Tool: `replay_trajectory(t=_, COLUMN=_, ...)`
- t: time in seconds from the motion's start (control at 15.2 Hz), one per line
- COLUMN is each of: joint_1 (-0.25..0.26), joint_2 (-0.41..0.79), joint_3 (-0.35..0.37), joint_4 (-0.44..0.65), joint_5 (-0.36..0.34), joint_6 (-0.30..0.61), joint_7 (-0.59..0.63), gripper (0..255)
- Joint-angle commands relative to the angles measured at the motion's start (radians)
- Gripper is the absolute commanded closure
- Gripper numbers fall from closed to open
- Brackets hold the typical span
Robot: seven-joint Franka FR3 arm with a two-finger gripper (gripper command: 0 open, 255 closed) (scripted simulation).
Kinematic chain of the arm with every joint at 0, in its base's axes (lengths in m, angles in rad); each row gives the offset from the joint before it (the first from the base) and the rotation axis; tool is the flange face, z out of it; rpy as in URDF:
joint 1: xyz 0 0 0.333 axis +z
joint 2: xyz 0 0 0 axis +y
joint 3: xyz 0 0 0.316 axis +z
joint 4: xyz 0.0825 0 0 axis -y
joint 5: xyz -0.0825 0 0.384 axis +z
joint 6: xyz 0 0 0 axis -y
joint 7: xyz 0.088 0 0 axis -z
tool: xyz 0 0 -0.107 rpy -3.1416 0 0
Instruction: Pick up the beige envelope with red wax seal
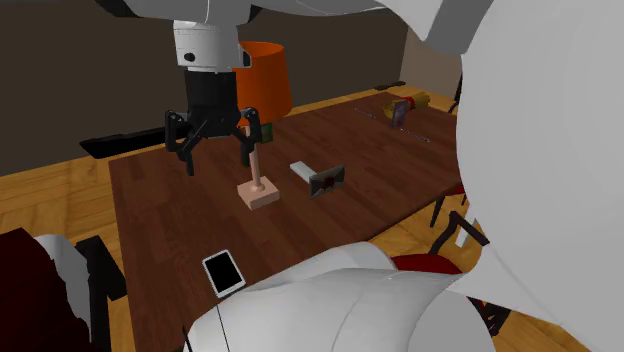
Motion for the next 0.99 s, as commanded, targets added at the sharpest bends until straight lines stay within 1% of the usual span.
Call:
replay_trajectory(t=0.0, joint_1=0.000, joint_2=0.000, joint_3=0.000, joint_4=0.000, joint_5=0.000, joint_6=0.000, joint_7=0.000, gripper=0)
replay_trajectory(t=0.46, joint_1=-0.071, joint_2=0.228, joint_3=0.019, joint_4=0.033, joint_5=0.004, joint_6=0.219, joint_7=0.164, gripper=0)
replay_trajectory(t=0.92, joint_1=-0.138, joint_2=0.461, joint_3=0.014, joint_4=0.113, joint_5=-0.010, joint_6=0.394, joint_7=0.326, gripper=0)
